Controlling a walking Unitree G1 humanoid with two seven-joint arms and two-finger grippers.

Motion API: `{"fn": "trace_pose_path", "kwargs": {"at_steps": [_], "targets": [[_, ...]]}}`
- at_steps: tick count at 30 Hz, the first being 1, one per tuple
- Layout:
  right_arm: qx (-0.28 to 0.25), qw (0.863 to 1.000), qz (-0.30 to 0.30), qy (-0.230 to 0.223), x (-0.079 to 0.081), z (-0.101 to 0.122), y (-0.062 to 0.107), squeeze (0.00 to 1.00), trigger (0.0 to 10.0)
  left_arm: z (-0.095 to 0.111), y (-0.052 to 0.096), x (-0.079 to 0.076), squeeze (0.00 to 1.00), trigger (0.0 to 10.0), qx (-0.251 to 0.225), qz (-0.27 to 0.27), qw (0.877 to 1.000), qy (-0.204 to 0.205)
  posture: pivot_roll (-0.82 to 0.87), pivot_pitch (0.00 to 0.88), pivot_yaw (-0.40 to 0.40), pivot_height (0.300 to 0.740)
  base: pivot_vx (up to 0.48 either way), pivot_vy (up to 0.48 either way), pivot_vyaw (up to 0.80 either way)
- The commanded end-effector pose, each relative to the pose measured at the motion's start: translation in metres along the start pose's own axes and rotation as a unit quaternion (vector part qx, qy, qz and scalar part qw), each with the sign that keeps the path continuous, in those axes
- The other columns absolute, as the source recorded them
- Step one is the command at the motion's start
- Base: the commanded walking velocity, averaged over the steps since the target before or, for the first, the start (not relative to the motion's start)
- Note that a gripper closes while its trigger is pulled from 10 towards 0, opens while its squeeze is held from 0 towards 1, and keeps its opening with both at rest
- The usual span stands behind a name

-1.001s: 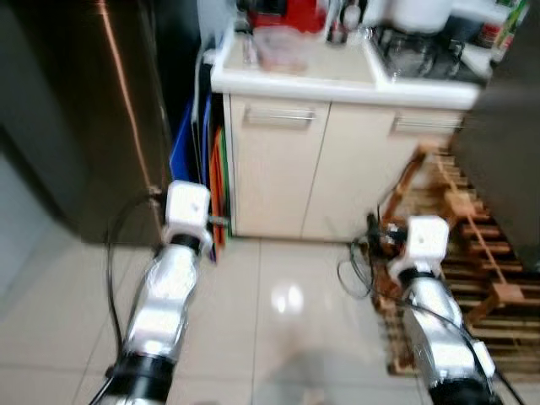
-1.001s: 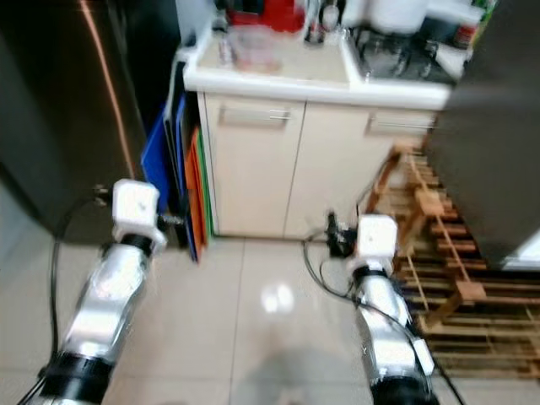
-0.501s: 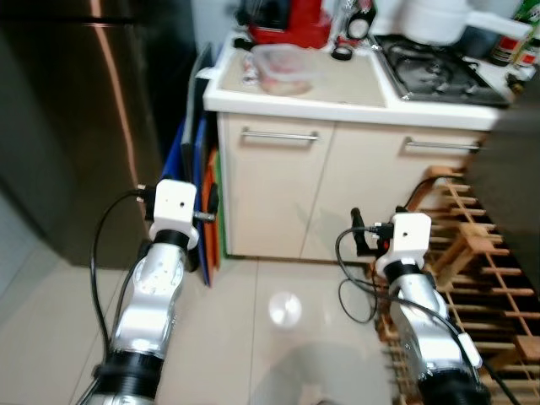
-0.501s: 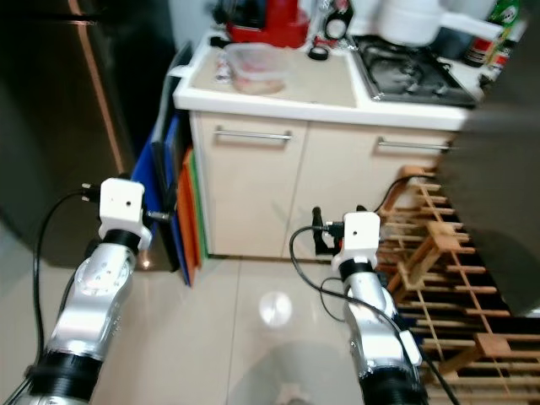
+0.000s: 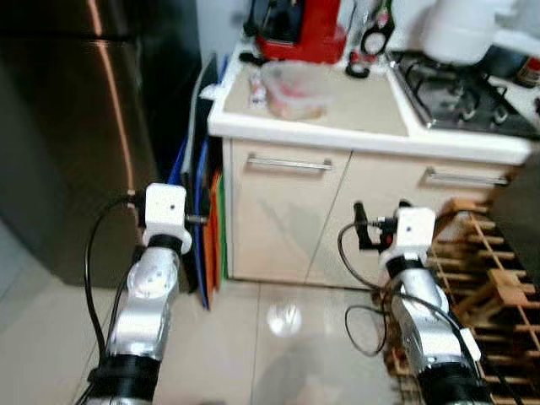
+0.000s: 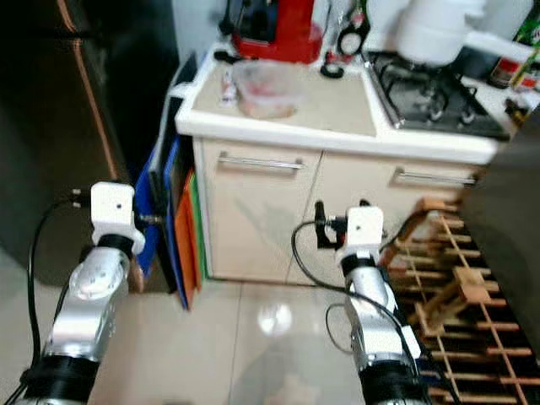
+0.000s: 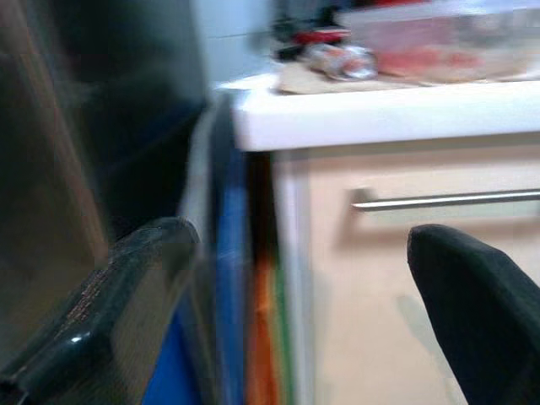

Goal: Restocking fridge

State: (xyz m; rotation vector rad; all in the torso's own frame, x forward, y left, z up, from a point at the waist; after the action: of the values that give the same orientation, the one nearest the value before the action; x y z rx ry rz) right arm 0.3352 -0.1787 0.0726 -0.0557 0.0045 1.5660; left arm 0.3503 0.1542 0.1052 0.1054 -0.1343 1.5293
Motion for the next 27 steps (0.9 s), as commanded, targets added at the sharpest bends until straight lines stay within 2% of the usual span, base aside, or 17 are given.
{"fn": "trace_pose_path", "kwargs": {"at_steps": [1, 9, 19, 22, 24, 26, 27], "targets": [[-0.007, 1.000, -0.013, -0.014, -0.003, 0.006, -0.002, 0.00, 10.0, 0.002, -0.001, -0.009, 0.00, 10.0, 0.001, -0.017, 1.000, -0.004, 0.14, 0.001, -0.036, 0.732, 0.465, 0.000, 0.00], [-0.036, 0.999, 0.004, -0.031, 0.012, 0.026, -0.005, 0.00, 10.0, 0.010, -0.003, -0.011, 0.00, 10.0, -0.017, -0.028, 0.999, -0.014, 0.14, 0.004, -0.031, 0.732, 0.465, 0.000, 0.00], [-0.028, 0.999, 0.005, -0.030, 0.013, 0.025, -0.004, 0.00, 10.0, 0.010, -0.002, -0.010, 0.00, 10.0, -0.018, -0.028, 0.999, -0.016, 0.15, 0.010, -0.032, 0.732, 0.464, 0.000, 0.00], [-0.042, 0.999, 0.017, -0.023, 0.017, 0.037, -0.006, 0.00, 10.0, 0.014, -0.002, -0.008, 0.00, 10.0, -0.025, -0.021, 0.999, -0.016, 0.15, 0.011, -0.031, 0.732, 0.465, 0.000, 0.00], [-0.068, 0.997, 0.033, -0.008, 0.019, 0.053, -0.007, 0.00, 10.0, 0.014, -0.002, -0.009, 0.00, 10.0, -0.026, -0.024, 0.999, -0.007, 0.15, 0.011, -0.031, 0.732, 0.000, 0.000, 0.00], [-0.096, 0.995, 0.037, 0.007, 0.014, 0.071, -0.005, 0.00, 10.0, 0.015, -0.001, -0.010, 0.00, 10.0, -0.028, -0.031, 0.999, -0.003, 0.14, 0.015, -0.034, 0.732, 0.000, 0.000, 0.00], [-0.096, 0.995, 0.037, 0.007, 0.014, 0.071, -0.005, 0.00, 10.0, 0.015, -0.001, -0.010, 0.00, 10.0, -0.028, -0.031, 0.999, -0.003, 0.14, 0.015, -0.034, 0.732, 0.000, 0.000, 0.00]]}}
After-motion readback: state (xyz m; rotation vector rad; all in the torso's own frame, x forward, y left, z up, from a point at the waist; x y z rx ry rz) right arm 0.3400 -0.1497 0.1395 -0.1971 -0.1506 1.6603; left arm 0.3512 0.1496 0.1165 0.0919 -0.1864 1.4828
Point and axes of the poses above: a point about 5 cm out from each wrist's last joint towards the gripper, its own y axis pointing back from the gripper into the wrist, its own z axis along the axis of the wrist's last joint, x = y × z, the point moved 5 cm from there along -y, pointing out of the wrist towards the gripper
